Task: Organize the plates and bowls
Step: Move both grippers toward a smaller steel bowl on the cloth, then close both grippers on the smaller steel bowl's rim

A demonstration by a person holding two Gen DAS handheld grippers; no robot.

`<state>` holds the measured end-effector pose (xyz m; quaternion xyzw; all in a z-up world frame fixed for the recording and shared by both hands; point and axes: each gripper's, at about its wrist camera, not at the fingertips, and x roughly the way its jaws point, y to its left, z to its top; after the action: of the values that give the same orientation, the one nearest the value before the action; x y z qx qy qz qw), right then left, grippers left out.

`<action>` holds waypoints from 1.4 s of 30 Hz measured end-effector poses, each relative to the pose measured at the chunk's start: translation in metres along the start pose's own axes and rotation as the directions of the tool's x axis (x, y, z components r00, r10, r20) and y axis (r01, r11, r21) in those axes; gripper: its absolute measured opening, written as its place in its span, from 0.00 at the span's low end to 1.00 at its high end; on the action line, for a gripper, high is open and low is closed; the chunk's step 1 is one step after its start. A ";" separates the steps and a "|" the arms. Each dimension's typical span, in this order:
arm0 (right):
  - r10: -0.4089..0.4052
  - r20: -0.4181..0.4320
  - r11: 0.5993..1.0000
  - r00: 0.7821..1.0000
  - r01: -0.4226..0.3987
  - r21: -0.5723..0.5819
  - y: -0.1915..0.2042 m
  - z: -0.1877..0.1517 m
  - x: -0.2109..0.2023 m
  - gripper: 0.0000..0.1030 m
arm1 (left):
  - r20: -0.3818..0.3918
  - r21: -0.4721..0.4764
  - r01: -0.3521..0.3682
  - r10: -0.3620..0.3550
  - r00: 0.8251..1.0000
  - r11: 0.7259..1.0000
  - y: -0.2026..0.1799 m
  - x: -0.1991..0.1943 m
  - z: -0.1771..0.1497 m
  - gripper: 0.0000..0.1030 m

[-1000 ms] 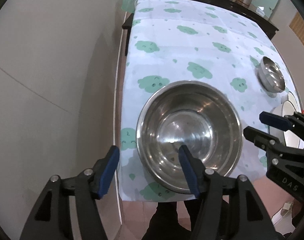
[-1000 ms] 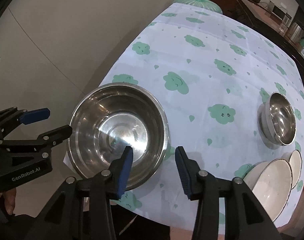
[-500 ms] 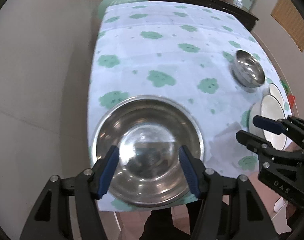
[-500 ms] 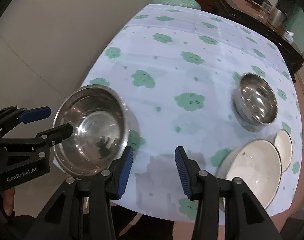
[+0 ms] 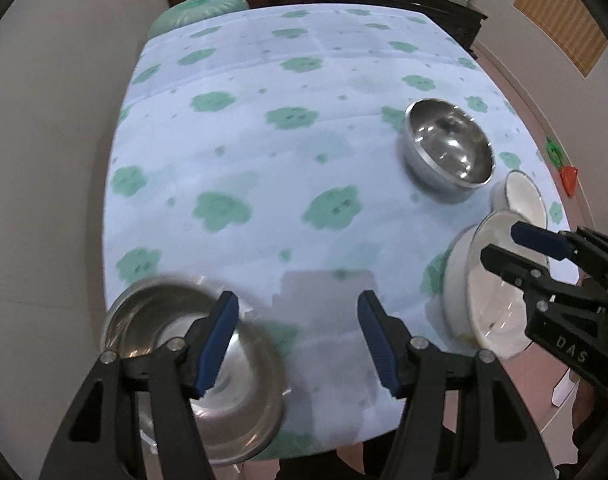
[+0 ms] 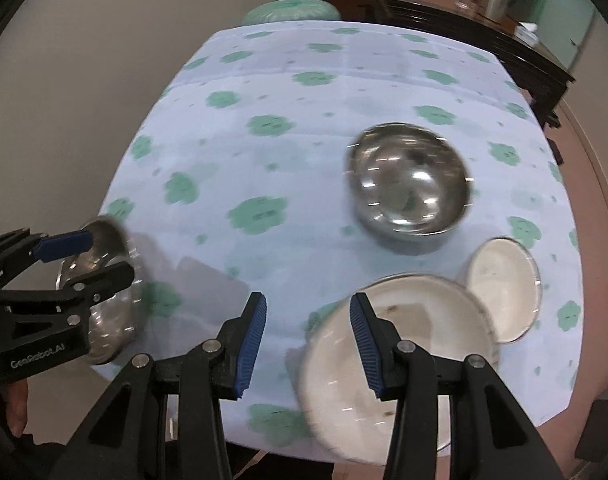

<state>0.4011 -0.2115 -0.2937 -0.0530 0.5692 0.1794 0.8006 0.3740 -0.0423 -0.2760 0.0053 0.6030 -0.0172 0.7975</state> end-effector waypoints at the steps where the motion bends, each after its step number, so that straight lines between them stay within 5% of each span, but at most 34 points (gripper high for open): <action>1: -0.001 0.000 1.000 1.000 0.001 0.007 -0.010 0.003 0.001 0.45 | 0.000 0.004 -0.001 0.001 1.000 1.000 -0.006 0.002 0.005 0.61; 18: 0.017 -0.011 0.999 1.000 -0.016 0.042 -0.104 0.044 0.024 0.45 | -0.024 0.010 0.002 -0.002 1.000 1.000 -0.080 0.034 0.081 0.61; 32: 0.024 -0.056 0.997 0.998 -0.019 0.077 -0.144 0.068 0.061 0.45 | -0.061 0.000 0.011 -0.011 0.998 1.000 -0.101 0.071 0.111 0.61; 42: 0.048 -0.083 0.996 0.995 -0.042 0.073 -0.147 0.075 0.079 0.38 | -0.104 0.024 0.020 -0.018 0.994 0.999 -0.109 0.095 0.117 0.37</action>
<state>0.5416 -0.3087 -0.3585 -0.0193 0.6095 0.1748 0.7730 0.5084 -0.1565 -0.3341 0.0106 0.6435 -0.0322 0.7647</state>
